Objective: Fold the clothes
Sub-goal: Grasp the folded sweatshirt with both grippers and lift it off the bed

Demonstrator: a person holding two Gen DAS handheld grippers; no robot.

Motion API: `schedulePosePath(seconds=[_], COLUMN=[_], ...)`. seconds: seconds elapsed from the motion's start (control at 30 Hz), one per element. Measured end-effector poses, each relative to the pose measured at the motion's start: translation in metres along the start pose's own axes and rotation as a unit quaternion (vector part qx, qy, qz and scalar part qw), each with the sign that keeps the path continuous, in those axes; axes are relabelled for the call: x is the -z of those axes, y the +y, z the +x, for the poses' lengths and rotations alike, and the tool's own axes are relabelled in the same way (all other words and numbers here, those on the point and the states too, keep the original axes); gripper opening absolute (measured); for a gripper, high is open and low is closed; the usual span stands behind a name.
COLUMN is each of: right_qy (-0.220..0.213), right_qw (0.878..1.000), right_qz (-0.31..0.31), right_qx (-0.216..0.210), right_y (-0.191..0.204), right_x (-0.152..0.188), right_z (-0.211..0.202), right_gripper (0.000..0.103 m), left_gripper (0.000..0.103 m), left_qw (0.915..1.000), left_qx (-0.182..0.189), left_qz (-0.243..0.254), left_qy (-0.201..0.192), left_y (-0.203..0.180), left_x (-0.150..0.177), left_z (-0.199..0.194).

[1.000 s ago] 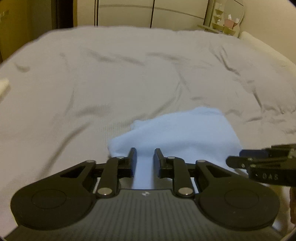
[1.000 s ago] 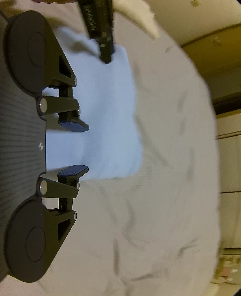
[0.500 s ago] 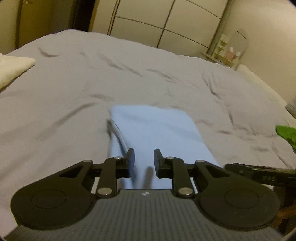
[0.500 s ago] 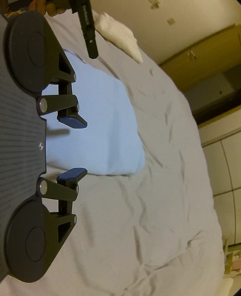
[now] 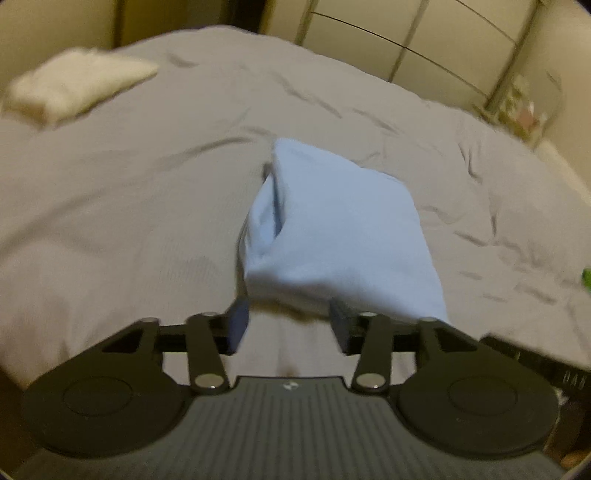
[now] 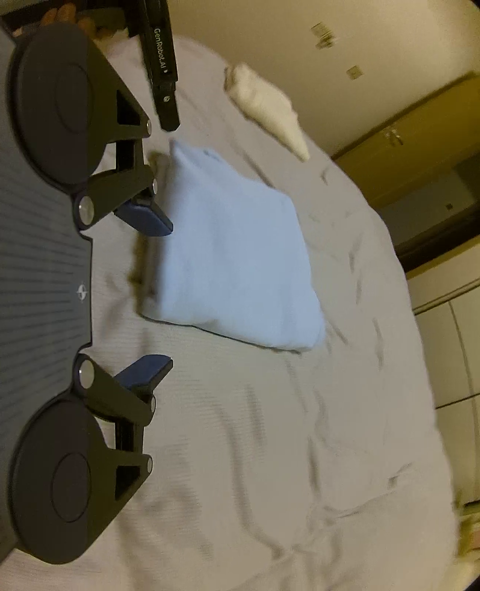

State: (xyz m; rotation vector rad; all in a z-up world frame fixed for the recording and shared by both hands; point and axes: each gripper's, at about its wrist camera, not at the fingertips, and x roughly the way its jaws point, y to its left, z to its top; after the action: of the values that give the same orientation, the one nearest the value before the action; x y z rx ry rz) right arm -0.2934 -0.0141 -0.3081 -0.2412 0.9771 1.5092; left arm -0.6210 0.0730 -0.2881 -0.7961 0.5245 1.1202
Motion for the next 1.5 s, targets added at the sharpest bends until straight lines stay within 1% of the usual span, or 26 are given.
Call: schedulePosePath(seconds=[0.03, 0.13, 0.2, 0.3, 0.43, 0.57, 0.63, 0.67, 0.73, 0.77, 0.8, 0.83, 1.0, 1.17, 1.23, 1.27, 1.33, 1.4, 1.43, 1.5], right_qy=[0.004, 0.016, 0.019, 0.017, 0.021, 0.034, 0.037, 0.038, 0.039, 0.038, 0.037, 0.036, 0.032, 0.021, 0.019, 0.019, 0.021, 0.025, 0.029, 0.036], right_qw=[1.000, 0.999, 0.998, 0.994, 0.987, 0.982, 0.979, 0.977, 0.975, 0.974, 0.973, 0.972, 0.968, 0.965, 0.963, 0.962, 0.962, 0.962, 0.961, 0.958], right_qz=[0.010, 0.029, 0.047, 0.090, 0.137, 0.166, 0.179, 0.186, 0.195, 0.199, 0.201, 0.203, 0.219, 0.224, 0.228, 0.230, 0.228, 0.226, 0.226, 0.226], right_qx=[-0.010, -0.027, -0.038, -0.062, -0.082, -0.088, -0.091, -0.093, -0.101, -0.104, -0.109, -0.111, -0.121, -0.133, -0.141, -0.145, -0.148, -0.152, -0.159, -0.174], right_y=[-0.003, -0.013, -0.021, -0.035, -0.049, -0.058, -0.063, -0.065, -0.068, -0.070, -0.071, -0.072, -0.078, -0.081, -0.082, -0.083, -0.084, -0.085, -0.086, -0.089], right_x=[0.004, 0.016, 0.018, 0.016, 0.015, 0.013, 0.012, 0.011, 0.008, 0.007, 0.004, 0.002, -0.010, -0.027, -0.035, -0.039, -0.047, -0.056, -0.058, -0.063], right_z=[-0.004, -0.012, -0.015, -0.011, 0.004, 0.023, 0.033, 0.037, 0.044, 0.048, 0.051, 0.054, 0.069, 0.087, 0.096, 0.100, 0.113, 0.126, 0.134, 0.149], right_gripper=[0.079, 0.080, 0.080, 0.081, 0.081, 0.082, 0.082, 0.083, 0.086, 0.088, 0.089, 0.089, 0.090, 0.090, 0.090, 0.090, 0.089, 0.087, 0.083, 0.078], left_gripper=[0.046, 0.047, 0.047, 0.047, 0.047, 0.051, 0.052, 0.053, 0.054, 0.062, 0.065, 0.065, 0.065, 0.064, 0.063, 0.060, 0.060, 0.057, 0.056, 0.054], left_qw=[0.9998, 0.9951, 0.9887, 0.9783, 0.9721, 0.9584, 0.9558, 0.9558, 0.9571, 0.9575, 0.9577, 0.9577, 0.9557, 0.9479, 0.9462, 0.9466, 0.9464, 0.9431, 0.9409, 0.9363], left_qx=[0.011, 0.043, 0.067, 0.100, 0.097, 0.116, 0.120, 0.121, 0.142, 0.153, 0.163, 0.174, 0.218, 0.263, 0.273, 0.275, 0.281, 0.291, 0.296, 0.307], left_qz=[-0.018, -0.088, -0.132, -0.182, -0.214, -0.260, -0.268, -0.267, -0.253, -0.245, -0.237, -0.229, -0.193, -0.168, -0.157, -0.150, -0.136, -0.134, -0.134, -0.134], left_qy=[0.002, 0.015, 0.019, 0.007, -0.007, -0.016, -0.016, -0.017, -0.006, -0.001, 0.005, 0.010, 0.042, 0.064, 0.073, 0.076, 0.082, 0.090, 0.095, 0.105], left_y=[0.008, 0.028, 0.040, 0.047, 0.055, 0.067, 0.073, 0.076, 0.081, 0.083, 0.086, 0.088, 0.095, 0.090, 0.084, 0.081, 0.077, 0.077, 0.077, 0.078], left_x=[0.006, 0.021, 0.027, 0.030, 0.026, 0.024, 0.019, 0.016, 0.008, 0.003, -0.001, -0.006, -0.031, -0.052, -0.058, -0.061, -0.068, -0.075, -0.079, -0.087], left_z=[-0.003, -0.003, 0.001, 0.011, 0.033, 0.056, 0.065, 0.069, 0.079, 0.084, 0.089, 0.094, 0.127, 0.159, 0.170, 0.174, 0.183, 0.193, 0.199, 0.210])
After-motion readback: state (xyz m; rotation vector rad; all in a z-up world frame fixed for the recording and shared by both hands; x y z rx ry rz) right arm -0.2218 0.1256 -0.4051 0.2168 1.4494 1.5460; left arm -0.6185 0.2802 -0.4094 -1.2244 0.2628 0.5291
